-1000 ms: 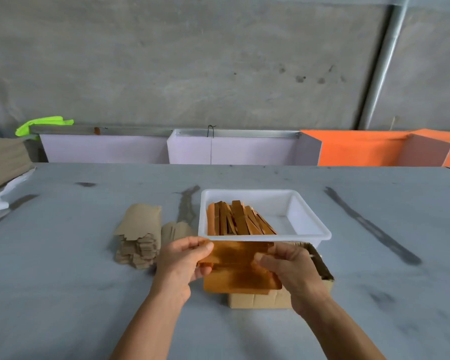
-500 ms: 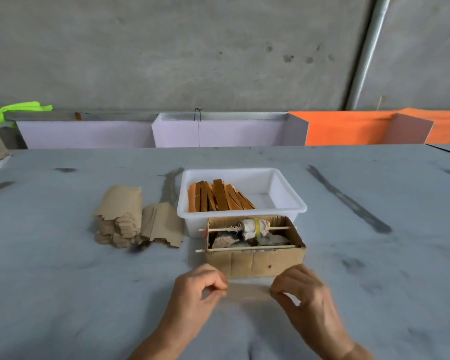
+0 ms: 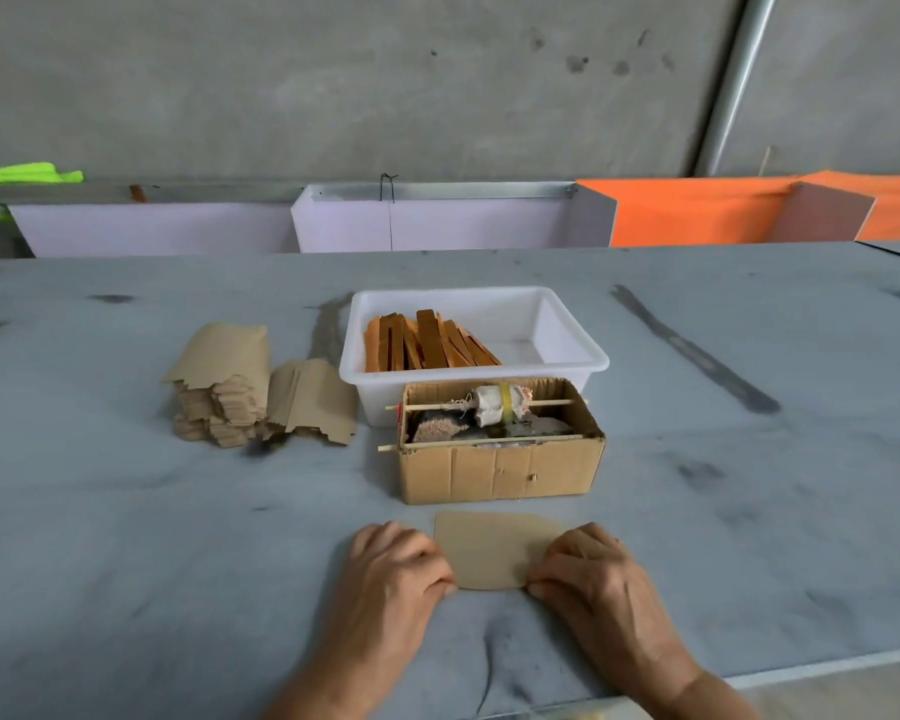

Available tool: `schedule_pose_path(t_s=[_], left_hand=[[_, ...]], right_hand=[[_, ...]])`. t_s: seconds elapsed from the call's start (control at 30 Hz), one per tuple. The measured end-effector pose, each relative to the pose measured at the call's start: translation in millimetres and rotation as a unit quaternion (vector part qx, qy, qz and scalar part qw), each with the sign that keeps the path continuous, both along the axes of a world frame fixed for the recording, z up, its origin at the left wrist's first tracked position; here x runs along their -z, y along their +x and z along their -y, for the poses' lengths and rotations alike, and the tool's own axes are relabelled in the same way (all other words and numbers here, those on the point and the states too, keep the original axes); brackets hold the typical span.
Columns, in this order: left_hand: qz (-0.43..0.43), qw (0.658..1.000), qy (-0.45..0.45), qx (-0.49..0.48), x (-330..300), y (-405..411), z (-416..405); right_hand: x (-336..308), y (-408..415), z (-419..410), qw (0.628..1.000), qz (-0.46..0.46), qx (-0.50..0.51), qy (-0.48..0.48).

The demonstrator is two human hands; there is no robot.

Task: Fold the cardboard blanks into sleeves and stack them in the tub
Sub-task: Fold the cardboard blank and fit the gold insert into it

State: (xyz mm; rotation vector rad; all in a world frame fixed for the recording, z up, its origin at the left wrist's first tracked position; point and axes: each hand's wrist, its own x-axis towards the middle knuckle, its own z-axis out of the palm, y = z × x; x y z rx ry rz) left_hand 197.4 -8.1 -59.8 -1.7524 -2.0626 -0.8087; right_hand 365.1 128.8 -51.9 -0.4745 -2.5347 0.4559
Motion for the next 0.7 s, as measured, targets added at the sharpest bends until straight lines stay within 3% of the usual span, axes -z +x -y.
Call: schedule_pose_path(t_s=[0.23, 0.47, 0.7], left_hand=[[0.055, 0.997, -0.036, -0.031, 8, -3, -7], [0.129, 0.971, -0.161, -0.121, 15, -8, -17], [0.16, 0.956, -0.163, -0.182, 17, -12, -20]], right_hand=[[3, -8, 3, 0.99, 0.043, 0.098, -0.087], [2, -20, -2, 0.963, 0.112, 0.212, -0.124], [-10, -20, -10, 0.939, 0.172, 0.223, -0.2]])
